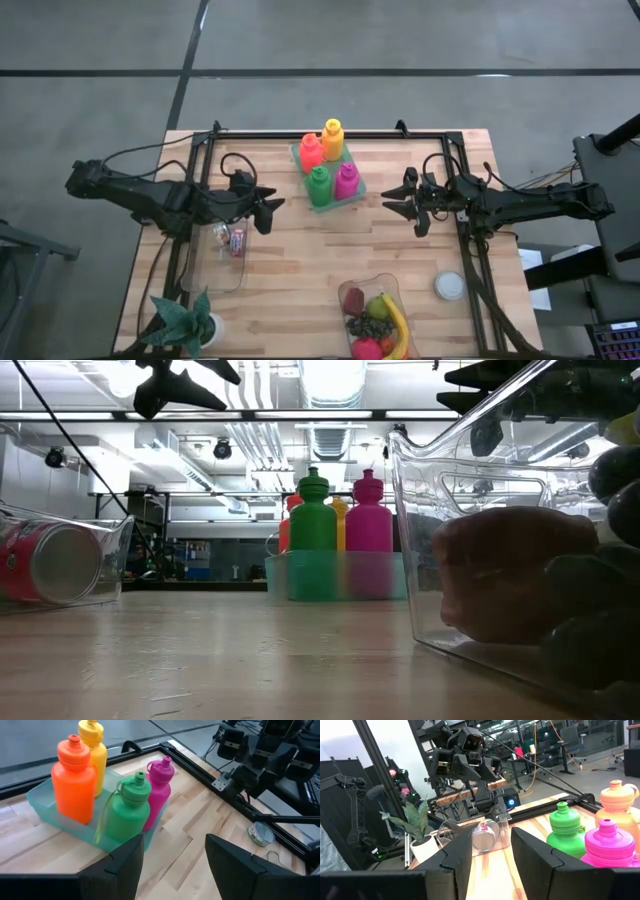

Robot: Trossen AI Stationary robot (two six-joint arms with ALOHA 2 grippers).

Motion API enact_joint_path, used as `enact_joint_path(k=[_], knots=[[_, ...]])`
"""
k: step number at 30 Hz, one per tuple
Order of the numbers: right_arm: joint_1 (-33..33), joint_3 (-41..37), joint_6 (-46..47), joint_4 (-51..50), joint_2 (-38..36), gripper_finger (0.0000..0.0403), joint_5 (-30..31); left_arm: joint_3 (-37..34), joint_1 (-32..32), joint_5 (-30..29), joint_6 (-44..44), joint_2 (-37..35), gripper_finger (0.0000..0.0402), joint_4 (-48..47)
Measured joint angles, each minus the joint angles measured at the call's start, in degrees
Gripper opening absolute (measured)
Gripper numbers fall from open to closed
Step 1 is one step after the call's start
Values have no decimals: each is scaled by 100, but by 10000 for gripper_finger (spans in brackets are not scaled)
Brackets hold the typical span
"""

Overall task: Pick & Place Food Item
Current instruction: Put the green and white tuna can into the top transparent bin

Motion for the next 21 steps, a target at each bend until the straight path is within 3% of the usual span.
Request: enact_joint_path(k=[7, 13, 15, 21], knots=[[0, 1, 43, 28, 0, 134, 2, 0, 0, 2, -2, 0, 217, -15], [2, 0, 1682, 52, -1, 134, -73, 0, -2, 2, -4, 0, 217, -17], [-2, 2, 1945, 53, -35, 134, -437, 0, -2, 2, -4, 0, 217, -20], [55, 482, 2797, -60, -121, 134, -2400, 0, -2, 3, -4, 0, 217, -22]])
